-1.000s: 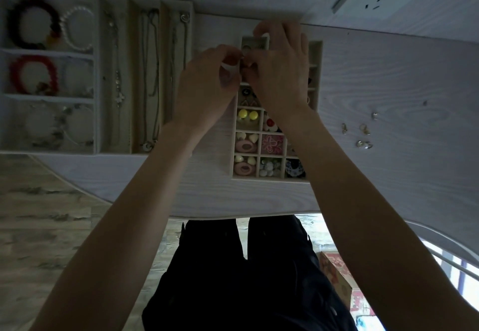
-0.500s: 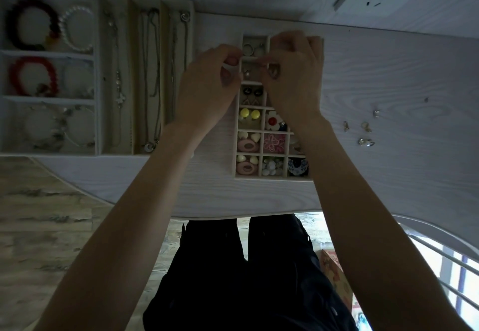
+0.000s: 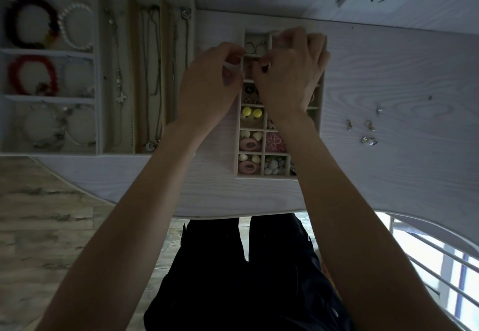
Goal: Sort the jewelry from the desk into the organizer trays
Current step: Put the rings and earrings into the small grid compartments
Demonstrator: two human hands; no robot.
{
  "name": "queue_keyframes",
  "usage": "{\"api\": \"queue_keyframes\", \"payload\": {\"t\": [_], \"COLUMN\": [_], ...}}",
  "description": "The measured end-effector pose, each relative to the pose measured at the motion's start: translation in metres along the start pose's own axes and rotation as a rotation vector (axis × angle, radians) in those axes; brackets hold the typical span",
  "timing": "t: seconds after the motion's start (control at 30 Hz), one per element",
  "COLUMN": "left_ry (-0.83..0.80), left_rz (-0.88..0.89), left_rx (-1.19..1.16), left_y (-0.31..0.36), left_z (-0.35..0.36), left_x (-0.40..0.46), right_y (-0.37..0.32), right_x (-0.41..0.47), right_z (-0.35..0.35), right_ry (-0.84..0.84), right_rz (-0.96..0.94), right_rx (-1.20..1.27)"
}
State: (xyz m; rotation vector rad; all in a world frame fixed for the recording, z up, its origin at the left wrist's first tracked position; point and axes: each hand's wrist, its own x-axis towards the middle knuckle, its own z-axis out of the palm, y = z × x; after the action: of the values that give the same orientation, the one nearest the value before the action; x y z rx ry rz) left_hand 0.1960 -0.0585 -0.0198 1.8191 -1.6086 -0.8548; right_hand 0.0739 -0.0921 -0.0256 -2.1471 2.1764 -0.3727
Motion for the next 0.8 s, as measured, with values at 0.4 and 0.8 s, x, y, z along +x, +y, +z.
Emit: {"api": "queue_keyframes", "payload": {"t": [0.4,0.8], "left_ry": [0.01,-0.095], "left_rz": [0.058,0.234], "left_rx": [0.058,0.542], "left_y": [-0.004,0.02], "left_z": [-0.001,-0.011], "left_x": [0.006,0.032], "right_y": [0.006,0.014], "right_x": [0.0,-0.004], "right_z": [-0.015,-0.011], "right_ry": [-0.227,-0.259], "right_rz": [0.126,0.005], "right_rx": [0.422,0.203]}}
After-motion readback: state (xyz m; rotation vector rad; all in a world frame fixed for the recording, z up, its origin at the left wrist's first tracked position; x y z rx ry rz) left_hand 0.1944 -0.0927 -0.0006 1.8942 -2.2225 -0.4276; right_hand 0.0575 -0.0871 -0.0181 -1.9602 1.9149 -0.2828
